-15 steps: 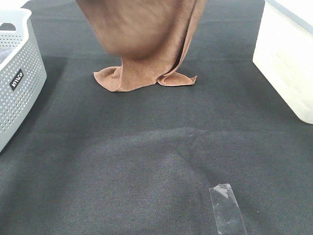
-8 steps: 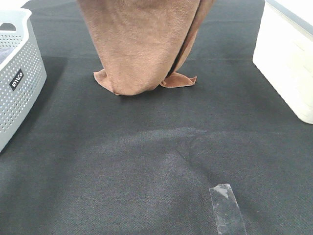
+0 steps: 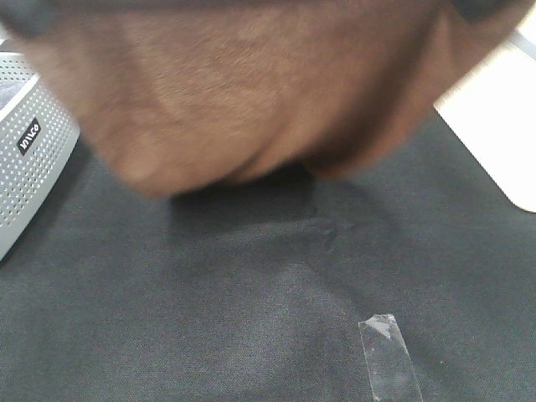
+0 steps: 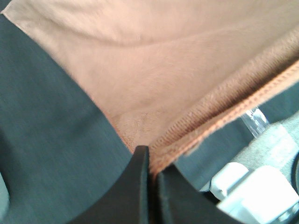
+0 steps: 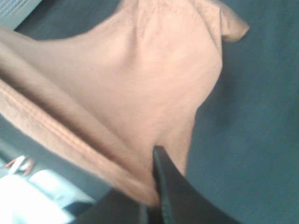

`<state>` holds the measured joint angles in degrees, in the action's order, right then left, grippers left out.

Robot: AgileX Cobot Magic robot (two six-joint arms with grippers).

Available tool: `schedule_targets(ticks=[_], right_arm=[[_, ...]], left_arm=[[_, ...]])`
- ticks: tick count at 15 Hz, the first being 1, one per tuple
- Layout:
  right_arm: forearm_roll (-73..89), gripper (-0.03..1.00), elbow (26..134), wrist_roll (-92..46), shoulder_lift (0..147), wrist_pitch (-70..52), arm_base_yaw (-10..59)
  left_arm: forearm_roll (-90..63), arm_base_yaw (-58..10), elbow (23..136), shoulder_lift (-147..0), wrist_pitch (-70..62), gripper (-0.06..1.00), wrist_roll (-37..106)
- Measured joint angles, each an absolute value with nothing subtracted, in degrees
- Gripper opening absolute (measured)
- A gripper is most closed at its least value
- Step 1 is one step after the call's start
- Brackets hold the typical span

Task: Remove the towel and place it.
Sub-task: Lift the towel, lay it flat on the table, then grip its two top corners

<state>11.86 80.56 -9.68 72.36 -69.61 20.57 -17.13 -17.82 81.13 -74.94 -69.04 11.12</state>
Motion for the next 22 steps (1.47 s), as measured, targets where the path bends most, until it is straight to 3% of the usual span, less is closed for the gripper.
schedule_targets(ticks=[5,10,15,22], right_arm=[[17.2,0.00,62.8,-8.4,55.4,-68.6,20.9],[20.4,0.00,50.5,-6.5,47.6,-68.1,21.0],[17.5,0.00,48.0,-7.3,58.0,-67.6,21.0],[17.4,0.00,48.0,-7.3,71.8,-67.3,21.0]], left_arm=[[-18.7,-18.1,64.2,-57.2,-68.8,0.00,11.1],[-20.2,-18.3,54.4,-53.0,-68.5,0.00,10.0],[-22.1,-18.3,46.2,-60.2,-67.8,0.00,12.9],[-21.4,-18.2,44.8,-74.3,-67.5,0.00,16.2]])
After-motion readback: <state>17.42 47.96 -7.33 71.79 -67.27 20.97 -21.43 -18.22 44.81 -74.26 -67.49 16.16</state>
